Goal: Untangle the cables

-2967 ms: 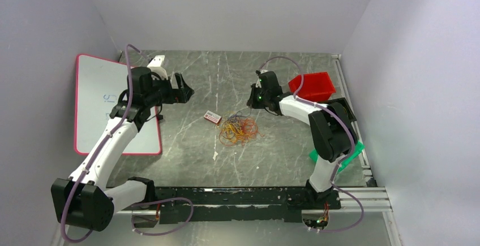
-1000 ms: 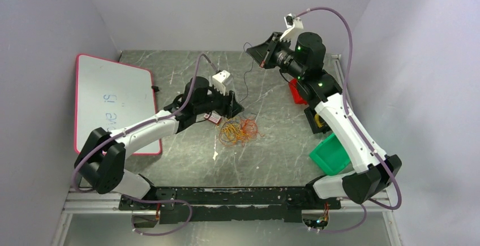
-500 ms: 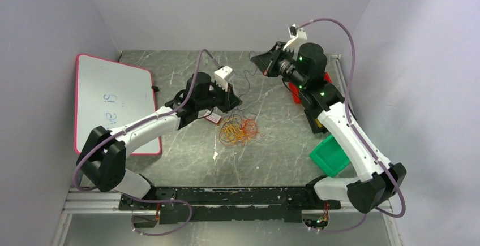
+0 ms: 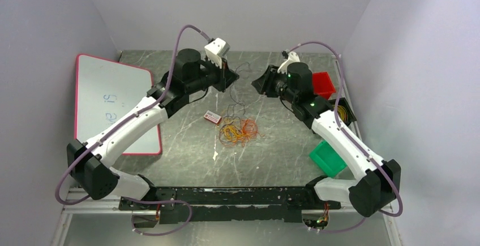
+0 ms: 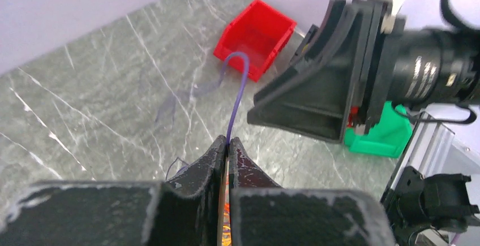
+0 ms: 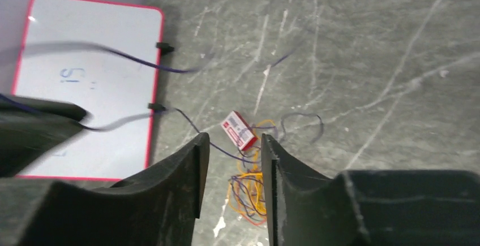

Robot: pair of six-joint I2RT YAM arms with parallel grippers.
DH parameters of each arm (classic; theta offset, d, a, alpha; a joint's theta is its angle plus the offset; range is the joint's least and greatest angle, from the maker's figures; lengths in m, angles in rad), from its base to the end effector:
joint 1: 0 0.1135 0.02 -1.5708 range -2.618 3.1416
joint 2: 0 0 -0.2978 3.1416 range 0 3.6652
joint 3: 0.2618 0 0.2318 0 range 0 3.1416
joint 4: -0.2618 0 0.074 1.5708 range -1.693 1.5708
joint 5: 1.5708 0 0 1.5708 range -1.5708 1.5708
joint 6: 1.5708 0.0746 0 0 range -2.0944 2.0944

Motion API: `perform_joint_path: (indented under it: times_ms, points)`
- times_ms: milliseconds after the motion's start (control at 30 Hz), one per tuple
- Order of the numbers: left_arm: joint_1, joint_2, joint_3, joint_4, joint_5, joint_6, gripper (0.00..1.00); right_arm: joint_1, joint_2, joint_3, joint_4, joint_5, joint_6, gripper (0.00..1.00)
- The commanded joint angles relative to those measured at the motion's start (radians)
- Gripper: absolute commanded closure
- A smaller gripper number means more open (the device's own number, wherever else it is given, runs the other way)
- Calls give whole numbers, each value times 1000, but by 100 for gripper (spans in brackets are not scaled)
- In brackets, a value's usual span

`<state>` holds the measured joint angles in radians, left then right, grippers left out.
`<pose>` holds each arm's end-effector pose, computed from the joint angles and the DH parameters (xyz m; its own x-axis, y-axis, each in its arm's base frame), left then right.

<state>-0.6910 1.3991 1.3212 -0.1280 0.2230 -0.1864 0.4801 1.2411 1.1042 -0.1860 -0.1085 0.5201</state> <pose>0.2520 -0.2298 0.4193 -0.3009 0.0143 -0.9535 0.7455 0.6271 -0.2258 0.2571 0.1430 0.3771 -0.5177 0.2875 -0.8058 -0.3376 0.7968 0.5011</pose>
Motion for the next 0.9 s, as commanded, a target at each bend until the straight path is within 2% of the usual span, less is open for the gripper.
perform_joint_path:
  times_ms: [0,167,267,467,667,867]
  points:
    - [-7,-2,90,-103,-39,28,93,3,-84,-45,13,74,-21,53]
    - [-8,3,141,-136,-55,20,93,3,-157,-135,38,76,-65,44]
    - [-8,0,175,-158,-79,13,93,3,-193,-205,126,-17,-124,40]
    - [-8,19,305,-225,-96,12,93,3,-192,-301,254,-206,-170,39]
    - [-7,51,448,-302,-80,20,93,8,-156,-371,360,-258,-152,39]
    - [-7,56,535,-330,-74,9,93,128,-78,-393,478,-202,-167,39]
